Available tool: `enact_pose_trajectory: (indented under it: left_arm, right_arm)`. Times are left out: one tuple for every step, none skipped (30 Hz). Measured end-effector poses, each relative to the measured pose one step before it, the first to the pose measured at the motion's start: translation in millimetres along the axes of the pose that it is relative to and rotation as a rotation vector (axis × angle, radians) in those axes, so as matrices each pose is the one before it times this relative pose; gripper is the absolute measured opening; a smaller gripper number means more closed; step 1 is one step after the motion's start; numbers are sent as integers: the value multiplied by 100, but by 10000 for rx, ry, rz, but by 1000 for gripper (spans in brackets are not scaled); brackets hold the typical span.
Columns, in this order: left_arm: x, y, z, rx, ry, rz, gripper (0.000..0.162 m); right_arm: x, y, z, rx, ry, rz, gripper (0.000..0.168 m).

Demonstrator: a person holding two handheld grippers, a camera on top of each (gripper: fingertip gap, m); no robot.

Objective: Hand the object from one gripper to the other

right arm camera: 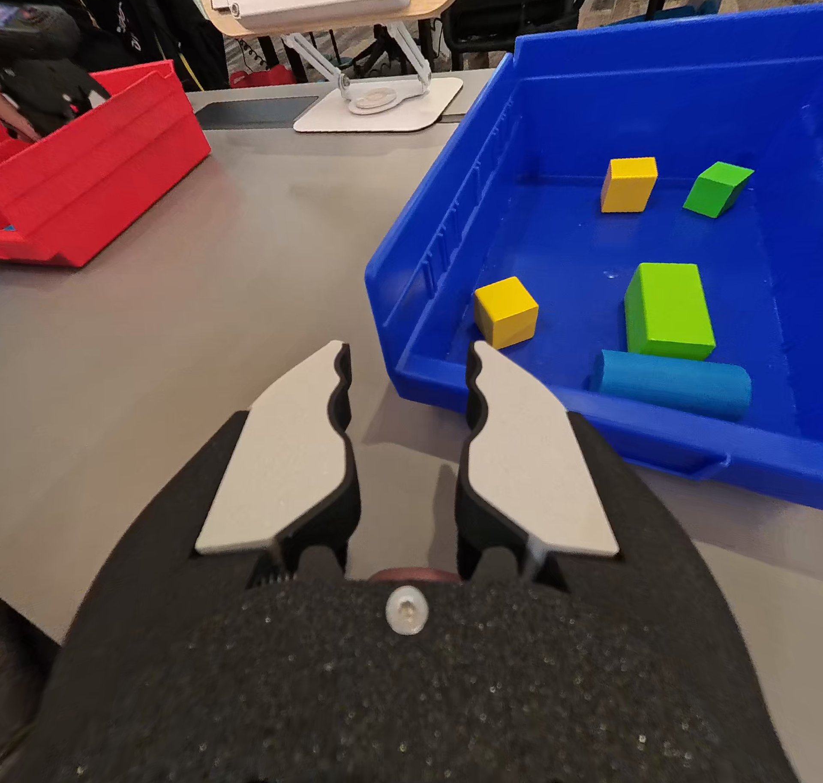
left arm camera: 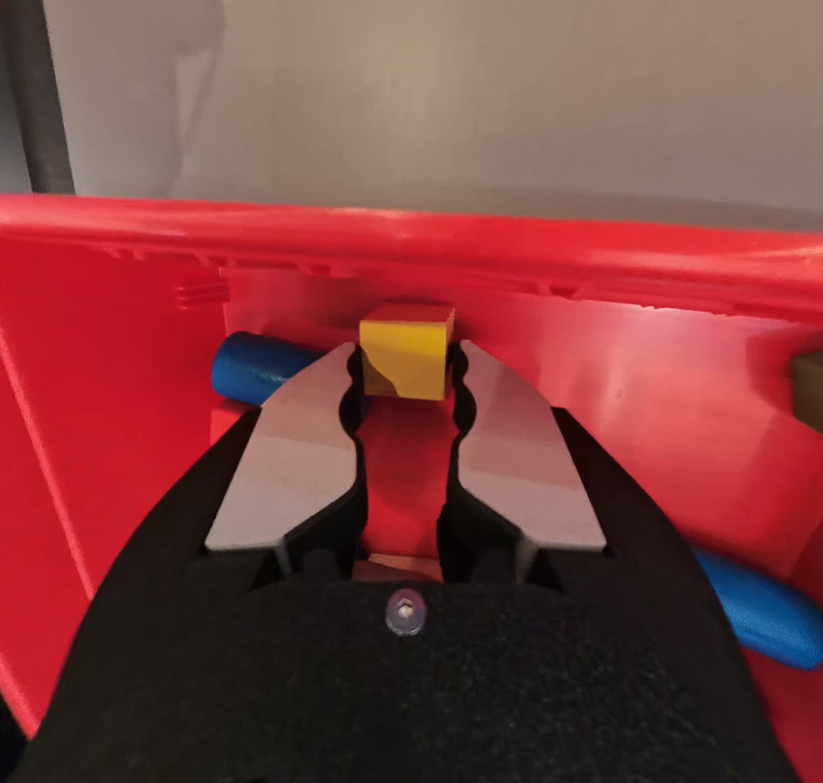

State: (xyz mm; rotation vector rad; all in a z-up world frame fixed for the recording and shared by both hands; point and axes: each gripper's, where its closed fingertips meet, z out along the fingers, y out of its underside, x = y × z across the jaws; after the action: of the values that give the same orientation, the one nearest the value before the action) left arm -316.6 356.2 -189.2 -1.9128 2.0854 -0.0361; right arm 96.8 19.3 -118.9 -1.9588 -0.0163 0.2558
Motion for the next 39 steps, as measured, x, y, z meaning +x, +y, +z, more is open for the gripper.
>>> enact_pose_trajectory:
  left_arm:
    - [15, -7, -42, 42, 50, -14, 37]
    - [52, 75, -68, -21, 99, -115, 37]
    - [9, 121, -117, -48, 46, -112, 36]
    - [-13, 83, -211, 14, -45, -77, 36]
    - [27, 48, -378, 97, -97, -21, 36]
    - [19, 18, -560, 137, -156, 11, 36]
    - [90, -13, -731, 182, -149, 17, 36]
    - [104, -59, -887, 241, -179, 3, 36]
    - [117, -141, -1043, 315, -208, 5, 36]
    - [133, -233, -1171, 384, -237, 1, 36]
    - [134, -292, -1251, 418, -263, -5, 36]
    - [112, -362, -1325, 435, -297, -14, 36]
    - [89, -504, -1394, 492, -334, -37, 36]
    - [137, -726, -1429, 591, -313, -89, 36]
    - [181, -956, -1419, 685, -269, -160, 36]
    - [255, -1219, -1352, 761, -241, -191, 36]
    - [334, -1463, -1223, 819, -214, -174, 36]
    - [398, -1661, -1052, 852, -184, -151, 36]
    - [430, -1880, -837, 902, -144, -186, 36]
    - [589, -2124, -572, 1005, -50, -240, 36]
    - [834, -2190, -212, 1024, 32, -205, 36]
    - [1014, -1974, 163, 879, 42, -88, 36]
    - [1219, -1674, 526, 705, 69, 18, 36]
    - [1388, -1395, 816, 556, 121, 59, 36]
    - [1417, -1114, 1023, 437, 108, 70, 36]
    - [1491, -876, 1132, 350, 133, 121, 36]
    - [1401, -609, 1139, 226, 87, 157, 36]
    - [1206, -360, 1062, 105, 24, 202, 36]
    - [1073, -266, 952, 88, 81, 198, 36]
    - [960, -171, 877, 56, 204, 123, 36]
    - [787, 188, 733, -216, 250, 121, 36]
    - [519, 303, 538, -326, 129, 186, 36]
    - [392, -39, 386, -33, 57, 133, 36]
    - [488, -321, 297, 218, 156, -31, 36]
    - [482, -291, 321, 228, 210, -167, 36]
    - [391, -26, 401, 85, 152, -125, 36]
    - [385, 268, 446, -80, 112, 19, 36]
    - [402, 489, 476, -212, 92, 118, 36]
    - [321, 526, 458, -248, 38, 135, 36]
  right_arm:
    - [-24, 104, 55, -46, -9, -8, 49]
    - [-14, 86, 61, -43, -6, -4, 49]
    - [-26, 72, 46, -33, -4, 9, 49]
    - [-56, 56, 18, -31, -29, 24, 49]
    - [-112, -11, -7, -4, -54, 27, 49]
    - [-117, -78, -58, 27, -37, 11, 49]
    - [-89, -133, -96, 47, -10, -16, 49]
    - [-78, -165, -104, 41, -5, -42, 49]
    - [-79, -205, -124, 46, -7, -56, 49]
    - [-75, -268, -120, 61, -12, -64, 49]
    - [-82, -323, -110, 68, -18, -70, 49]
    - [-107, -399, -63, 60, -51, -88, 49]
    - [-161, -468, -26, 44, -84, -110, 49]
    - [-219, -612, 32, 61, -121, -118, 49]
    - [-323, -769, 106, 85, -178, -92, 49]
    - [-458, -972, 230, 123, -264, -31, 49]
    - [-686, -1094, 395, 138, -401, 54, 49]
    - [-915, -1137, 613, 93, -543, 110, 49]
    - [-1081, -1086, 863, 1, -648, 141, 49]
    - [-1182, -1076, 1069, -64, -700, 202, 49]
    - [-1329, -1136, 1235, -50, -792, 251, 50]
    - [-1348, -1070, 1411, -69, -809, 304, 53]
    - [-1394, -927, 1548, -101, -869, 333, 55]
    - [-1268, -760, 1627, -118, -876, 398, 57]
    - [-1091, -536, 1650, -168, -840, 536, 60]
    - [-1187, -453, 1603, -105, -988, 586, 61]
    - [-1059, -256, 1537, -123, -1015, 663, 63]
    - [-763, -18, 1409, -185, -895, 725, 68]
    - [-607, 138, 1217, -171, -852, 700, 70]
    - [-546, 194, 1032, -87, -849, 656, 70]
    - [-351, 242, 855, -10, -749, 639, 70]
    - [-175, 380, 691, -75, -626, 589, 70]
    - [-180, 454, 500, -130, -581, 484, 70]
    - [-95, 335, 284, -74, -450, 332, 69]
    - [125, 136, 142, 65, -238, 187, 68]
    - [332, 9, 51, 138, -70, 94, 67]
    - [334, 17, 32, 106, -43, 69, 66]
    - [139, 40, 31, 80, -145, 109, 66]
    - [-98, 32, 40, 78, -256, 138, 65]
